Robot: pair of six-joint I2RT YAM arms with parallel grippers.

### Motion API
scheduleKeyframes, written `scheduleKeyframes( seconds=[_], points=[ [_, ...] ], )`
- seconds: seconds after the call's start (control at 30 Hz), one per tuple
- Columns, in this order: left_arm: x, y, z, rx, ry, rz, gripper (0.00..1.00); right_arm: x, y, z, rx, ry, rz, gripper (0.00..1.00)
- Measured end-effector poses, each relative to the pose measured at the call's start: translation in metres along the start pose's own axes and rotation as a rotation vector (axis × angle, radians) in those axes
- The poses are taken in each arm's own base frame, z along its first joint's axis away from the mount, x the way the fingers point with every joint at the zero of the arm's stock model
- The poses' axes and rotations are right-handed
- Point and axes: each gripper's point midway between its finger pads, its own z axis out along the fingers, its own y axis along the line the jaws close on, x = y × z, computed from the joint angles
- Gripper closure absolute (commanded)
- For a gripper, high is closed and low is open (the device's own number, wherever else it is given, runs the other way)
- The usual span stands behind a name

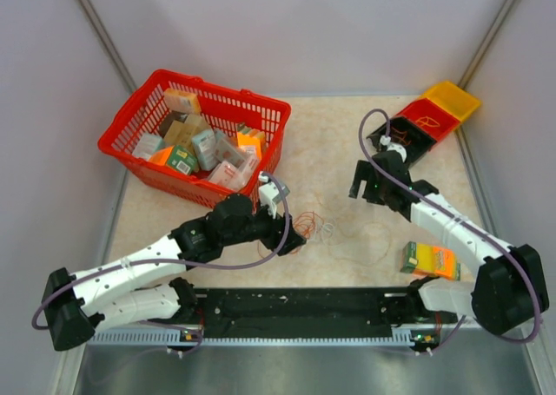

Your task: Untangle the cables

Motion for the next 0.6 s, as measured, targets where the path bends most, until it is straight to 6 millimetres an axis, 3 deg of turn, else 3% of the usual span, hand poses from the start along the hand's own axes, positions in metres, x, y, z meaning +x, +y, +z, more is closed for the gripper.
scheduleKeyframes(
  seconds=[0.2, 0.37, 0.47, 0.6],
  points=[
    [0.000, 0.000, 0.000, 0.000, 0.000, 0.000, 0.30, 0.026, 0.001, -0.010, -0.048, 0.096, 0.011, 0.12],
    [0.001, 0.001, 0.003, 0.001, 0.006, 0.000, 0.30, 0.074, 0.001, -0.022, -0.142, 0.198, 0.080, 0.10],
    [0.007, 0.003, 0.011, 0.001, 0.030, -0.004, 0.30, 0.096, -0.005, -0.022, -0.140, 0.229, 0.154, 0.18],
    [0.021, 0.006, 0.023, 0.000, 0.090, -0.020, 0.32, 0.108, -0.007, -0.022, -0.148, 0.237, 0.234, 0.23]
  ],
)
